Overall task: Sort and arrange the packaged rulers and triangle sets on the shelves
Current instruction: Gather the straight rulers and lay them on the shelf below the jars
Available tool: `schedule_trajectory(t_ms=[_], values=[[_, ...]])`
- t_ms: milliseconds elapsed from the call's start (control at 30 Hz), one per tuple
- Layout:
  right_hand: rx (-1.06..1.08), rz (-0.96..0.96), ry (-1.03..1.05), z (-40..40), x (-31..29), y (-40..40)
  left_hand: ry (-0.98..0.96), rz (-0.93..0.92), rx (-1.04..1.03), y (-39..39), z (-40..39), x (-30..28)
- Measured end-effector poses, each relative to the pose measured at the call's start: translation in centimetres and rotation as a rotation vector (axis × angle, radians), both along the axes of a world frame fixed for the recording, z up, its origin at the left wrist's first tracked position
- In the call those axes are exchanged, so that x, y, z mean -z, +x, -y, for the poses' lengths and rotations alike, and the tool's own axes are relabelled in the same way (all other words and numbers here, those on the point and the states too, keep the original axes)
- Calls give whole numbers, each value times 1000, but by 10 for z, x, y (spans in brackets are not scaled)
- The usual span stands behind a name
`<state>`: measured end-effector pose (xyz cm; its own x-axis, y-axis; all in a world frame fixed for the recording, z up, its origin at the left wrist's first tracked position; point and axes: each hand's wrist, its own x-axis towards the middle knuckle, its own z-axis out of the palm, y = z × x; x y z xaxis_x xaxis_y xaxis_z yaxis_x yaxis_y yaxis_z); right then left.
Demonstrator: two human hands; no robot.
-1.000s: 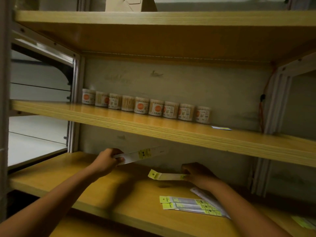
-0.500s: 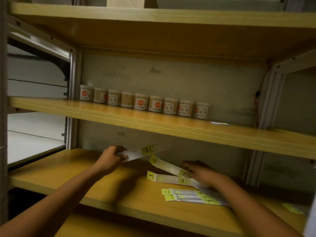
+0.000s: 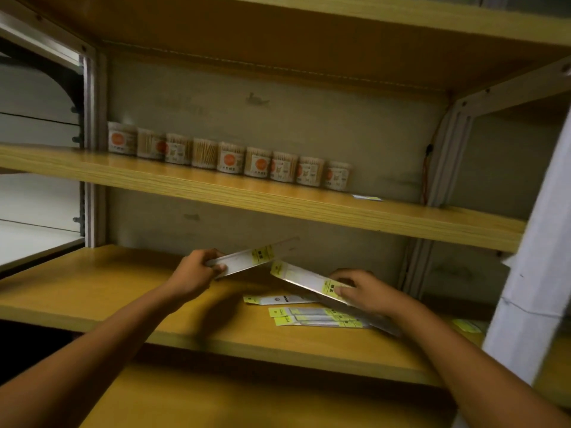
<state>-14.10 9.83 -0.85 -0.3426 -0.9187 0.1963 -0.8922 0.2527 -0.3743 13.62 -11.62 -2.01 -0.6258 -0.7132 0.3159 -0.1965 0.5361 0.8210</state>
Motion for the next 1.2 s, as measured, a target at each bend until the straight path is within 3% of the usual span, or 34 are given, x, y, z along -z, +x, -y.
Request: schedule_trajectory(t_ms=[200, 400, 700, 967, 1200], values=[[17, 130, 88, -62, -8, 11, 59, 19, 38, -1, -43, -13], [23, 293, -91, -137, -13, 24, 9, -8, 71, -1, -108, -29], [122, 458, -452, -328, -6, 41, -68, -153, 114, -19, -292, -27], [331, 460, -540, -496, 5, 19, -68, -203, 274, -82, -434, -30], [445, 427, -618, -586, 12, -22, -1, -254, 349, -161, -498, -25]])
